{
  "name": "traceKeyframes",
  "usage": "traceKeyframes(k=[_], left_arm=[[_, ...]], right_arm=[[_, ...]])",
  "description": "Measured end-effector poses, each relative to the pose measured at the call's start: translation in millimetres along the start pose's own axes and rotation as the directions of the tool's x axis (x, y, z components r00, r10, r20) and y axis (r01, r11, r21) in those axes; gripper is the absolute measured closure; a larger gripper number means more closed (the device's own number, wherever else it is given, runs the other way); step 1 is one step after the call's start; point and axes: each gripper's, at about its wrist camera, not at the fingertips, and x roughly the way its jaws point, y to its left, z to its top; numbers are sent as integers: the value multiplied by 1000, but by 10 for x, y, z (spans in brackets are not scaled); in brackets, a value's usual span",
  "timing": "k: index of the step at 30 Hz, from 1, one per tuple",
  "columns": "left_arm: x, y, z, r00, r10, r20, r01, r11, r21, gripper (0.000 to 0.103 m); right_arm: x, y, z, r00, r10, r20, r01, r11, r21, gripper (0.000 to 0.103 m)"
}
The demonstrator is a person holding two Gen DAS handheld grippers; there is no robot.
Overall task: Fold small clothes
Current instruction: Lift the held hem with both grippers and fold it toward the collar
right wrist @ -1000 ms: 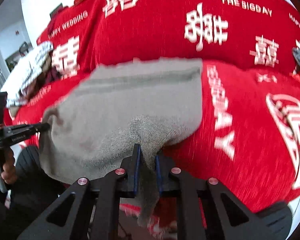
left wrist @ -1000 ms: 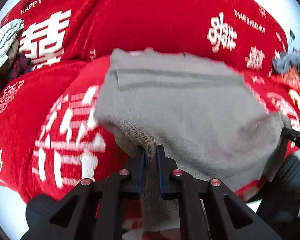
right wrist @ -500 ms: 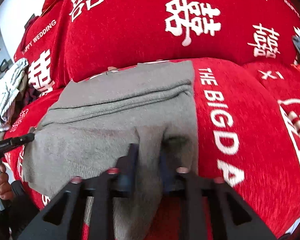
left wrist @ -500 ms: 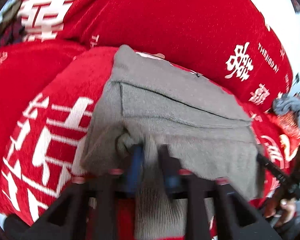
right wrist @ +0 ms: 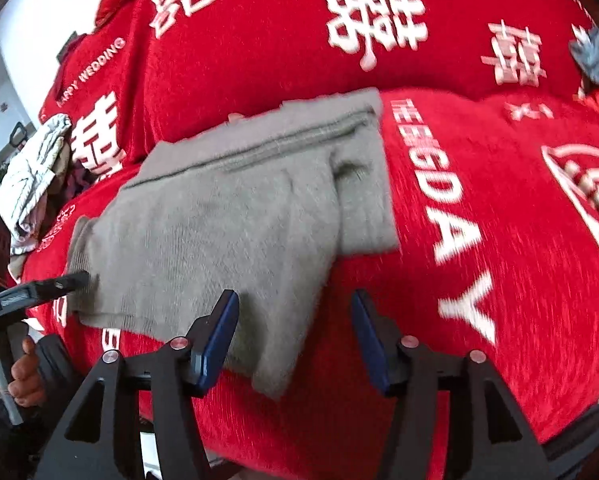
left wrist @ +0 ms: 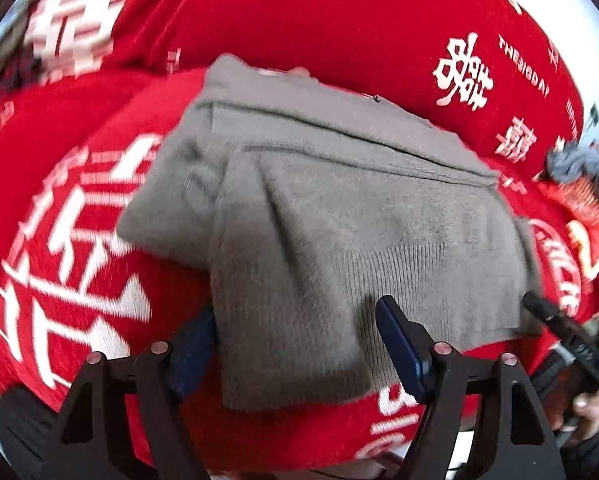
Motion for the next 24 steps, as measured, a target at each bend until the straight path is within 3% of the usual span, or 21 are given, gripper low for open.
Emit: traceKeyframes(k=[1, 2, 3, 6, 11, 16, 24], left_arm=[[11, -36, 12, 1000, 11, -6, -10, 1000, 15, 68], [14, -53, 30, 1000, 14, -15, -13, 1000, 20, 83], [-8, -45, 45, 1000, -22, -21, 22, 1000, 5, 89], [-218, -9, 62, 997, -55, 48, 56, 998, -25, 90], [-615, 28, 255, 974, -73, 212, 88, 994, -61, 90], [-624, -45, 636, 966, -42, 255, 62, 995, -72, 90], [-346, -80, 1103, 972, 17, 232, 1, 997, -81, 90]], right_arm=[[40, 23, 23, 1000, 21, -16, -22, 1000, -12, 69], [62, 32, 35, 999, 36, -31, -36, 999, -10, 86], [70, 35, 54, 997, 63, -43, -63, 998, -1, 94], [-57, 84, 77, 994, 109, -5, -109, 994, -23, 95], [-389, 35, 232, 975, 190, 115, -193, 981, 14, 96], [-445, 80, 626, 965, 159, 209, -168, 985, 26, 96], [-132, 67, 1189, 970, 107, 220, -123, 990, 64, 96]])
